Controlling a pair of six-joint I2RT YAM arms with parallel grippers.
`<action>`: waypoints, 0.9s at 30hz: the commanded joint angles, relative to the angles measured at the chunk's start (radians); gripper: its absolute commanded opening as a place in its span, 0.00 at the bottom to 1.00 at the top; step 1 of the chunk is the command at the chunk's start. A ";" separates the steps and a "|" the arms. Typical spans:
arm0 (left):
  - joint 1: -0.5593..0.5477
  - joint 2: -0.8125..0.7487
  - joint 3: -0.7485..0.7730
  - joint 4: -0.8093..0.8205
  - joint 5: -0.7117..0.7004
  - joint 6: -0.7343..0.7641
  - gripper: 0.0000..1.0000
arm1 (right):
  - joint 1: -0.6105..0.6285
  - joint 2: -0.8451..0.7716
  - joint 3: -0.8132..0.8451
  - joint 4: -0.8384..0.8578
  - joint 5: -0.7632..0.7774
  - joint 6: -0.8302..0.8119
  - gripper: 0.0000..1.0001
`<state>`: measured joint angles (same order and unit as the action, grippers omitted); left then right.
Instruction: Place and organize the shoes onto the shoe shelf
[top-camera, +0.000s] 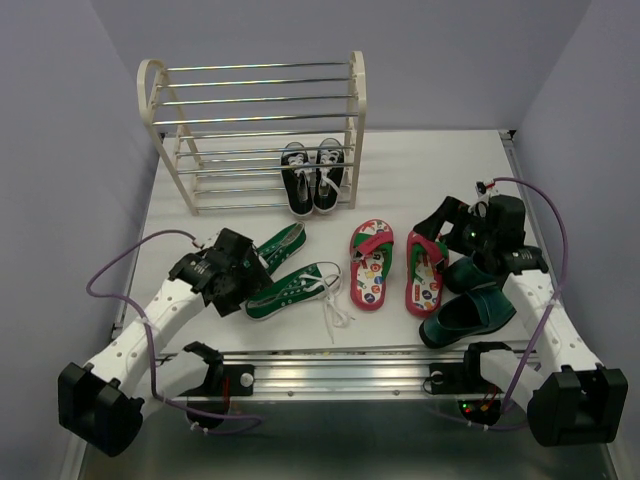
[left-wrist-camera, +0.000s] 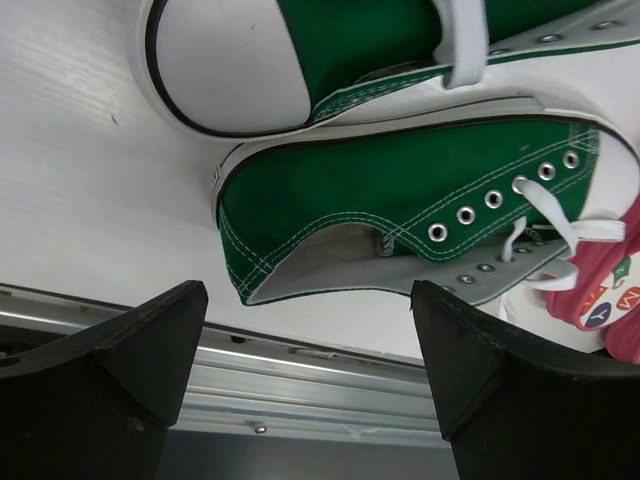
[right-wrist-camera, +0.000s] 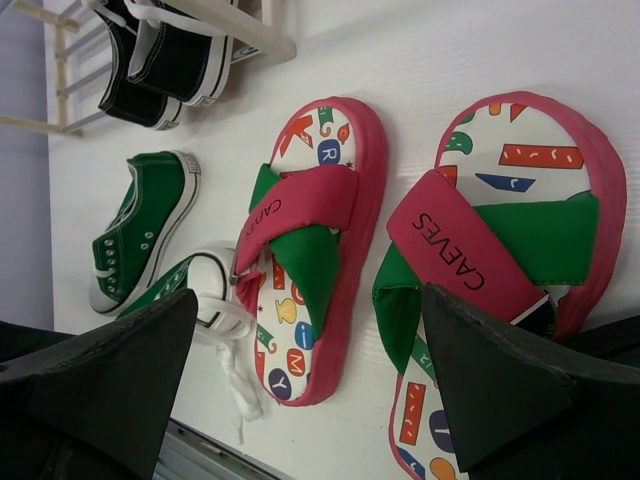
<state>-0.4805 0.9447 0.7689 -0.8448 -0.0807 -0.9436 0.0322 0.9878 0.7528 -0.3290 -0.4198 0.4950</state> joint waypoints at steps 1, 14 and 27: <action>-0.009 0.061 -0.048 0.009 0.027 -0.087 0.92 | 0.000 -0.021 0.017 0.033 -0.019 0.007 1.00; -0.010 0.164 -0.069 0.058 -0.126 -0.179 0.56 | 0.000 -0.031 0.016 0.036 -0.016 -0.006 1.00; -0.053 0.152 -0.089 0.176 -0.054 -0.097 0.00 | 0.000 -0.052 0.010 0.034 0.013 -0.018 1.00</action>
<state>-0.5072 1.1404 0.6899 -0.7692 -0.1520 -1.0622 0.0322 0.9600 0.7528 -0.3286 -0.4141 0.4934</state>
